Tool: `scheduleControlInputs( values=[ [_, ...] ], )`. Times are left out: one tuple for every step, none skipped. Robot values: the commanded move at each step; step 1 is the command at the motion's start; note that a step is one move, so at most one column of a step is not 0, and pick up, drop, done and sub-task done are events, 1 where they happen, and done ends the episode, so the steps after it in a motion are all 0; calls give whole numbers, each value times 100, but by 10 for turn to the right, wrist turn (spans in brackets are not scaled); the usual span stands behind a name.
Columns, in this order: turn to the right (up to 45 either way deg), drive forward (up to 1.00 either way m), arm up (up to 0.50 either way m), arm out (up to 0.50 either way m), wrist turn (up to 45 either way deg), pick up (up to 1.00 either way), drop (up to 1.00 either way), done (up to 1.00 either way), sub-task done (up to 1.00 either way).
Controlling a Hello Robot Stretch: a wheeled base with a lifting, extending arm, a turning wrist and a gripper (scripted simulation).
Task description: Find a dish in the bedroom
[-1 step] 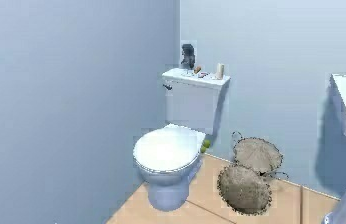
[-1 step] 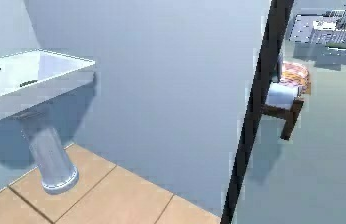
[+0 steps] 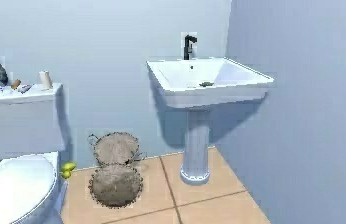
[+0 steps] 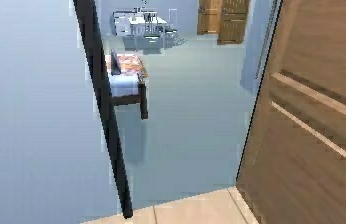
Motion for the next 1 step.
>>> scheduleControlInputs(
  values=[
    [450,0,0,0,0,0,0,0,0]
  ],
)
